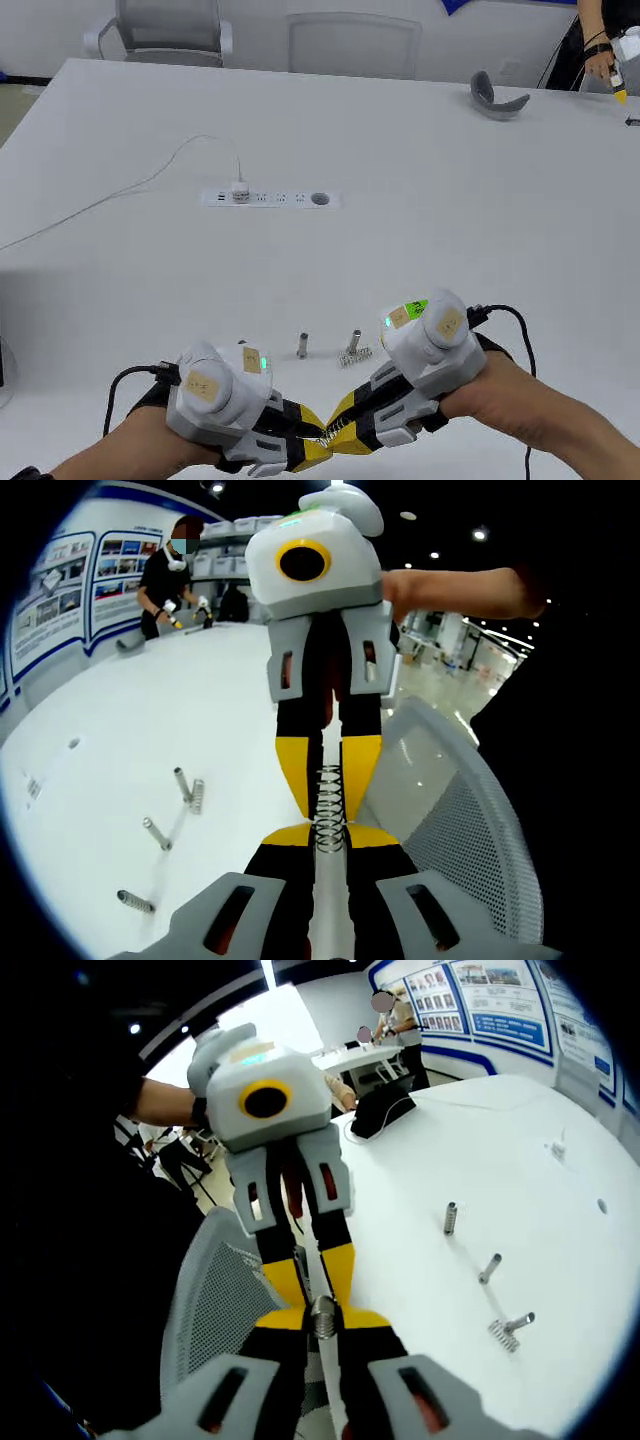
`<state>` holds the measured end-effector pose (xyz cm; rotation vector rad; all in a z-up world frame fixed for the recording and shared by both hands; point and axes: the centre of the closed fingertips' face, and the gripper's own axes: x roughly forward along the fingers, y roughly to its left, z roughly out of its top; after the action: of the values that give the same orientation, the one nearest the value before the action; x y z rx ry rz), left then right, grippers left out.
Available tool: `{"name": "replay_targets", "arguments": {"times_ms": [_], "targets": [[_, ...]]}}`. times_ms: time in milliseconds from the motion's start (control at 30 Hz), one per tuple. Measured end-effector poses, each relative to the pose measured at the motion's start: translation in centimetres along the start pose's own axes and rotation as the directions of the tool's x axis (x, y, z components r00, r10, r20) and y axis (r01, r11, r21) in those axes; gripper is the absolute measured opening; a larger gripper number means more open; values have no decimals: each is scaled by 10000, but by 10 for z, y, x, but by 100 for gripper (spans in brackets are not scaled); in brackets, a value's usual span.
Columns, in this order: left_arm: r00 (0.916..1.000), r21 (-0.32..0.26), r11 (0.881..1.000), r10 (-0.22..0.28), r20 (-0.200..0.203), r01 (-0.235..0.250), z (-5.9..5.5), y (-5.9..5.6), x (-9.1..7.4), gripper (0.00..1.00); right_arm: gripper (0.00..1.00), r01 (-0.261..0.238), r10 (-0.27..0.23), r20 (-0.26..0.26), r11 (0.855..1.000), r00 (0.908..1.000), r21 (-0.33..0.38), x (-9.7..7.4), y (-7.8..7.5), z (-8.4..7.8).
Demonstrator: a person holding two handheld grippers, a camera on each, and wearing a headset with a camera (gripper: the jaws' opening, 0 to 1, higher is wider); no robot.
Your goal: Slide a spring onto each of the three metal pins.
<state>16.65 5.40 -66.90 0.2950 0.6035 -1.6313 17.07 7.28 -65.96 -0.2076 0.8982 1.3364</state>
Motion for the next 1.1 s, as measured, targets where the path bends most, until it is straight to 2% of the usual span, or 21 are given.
{"name": "replay_targets", "arguments": {"times_ms": [100,233,533,667,767,1100], "targets": [[9998,-60,9998,190,-73,-191,-6,3,0,12,12,226,-227,40,9997,9997,81,-2,-4,-2],[9979,-529,9965,643,-60,-645,-16,9,-3,16,12,454,-462,242,9984,9986,335,-7,-9,-4],[9861,-1397,9769,1652,151,-1615,-30,21,-15,23,12,877,-894,305,9948,9955,515,-14,-13,-13],[9779,-1627,9656,2083,172,-2028,-35,27,-21,24,12,1038,-1054,220,9927,9942,615,-15,-16,-19],[9692,-1531,9583,2458,123,-2411,-39,32,-26,25,12,1251,-1261,150,9905,9919,568,-17,-19,-23],[9423,-1842,9262,3347,-6,-3291,-47,47,-39,34,12,1932,-1925,-167,9775,9812,852,-22,-42,-32]]}}
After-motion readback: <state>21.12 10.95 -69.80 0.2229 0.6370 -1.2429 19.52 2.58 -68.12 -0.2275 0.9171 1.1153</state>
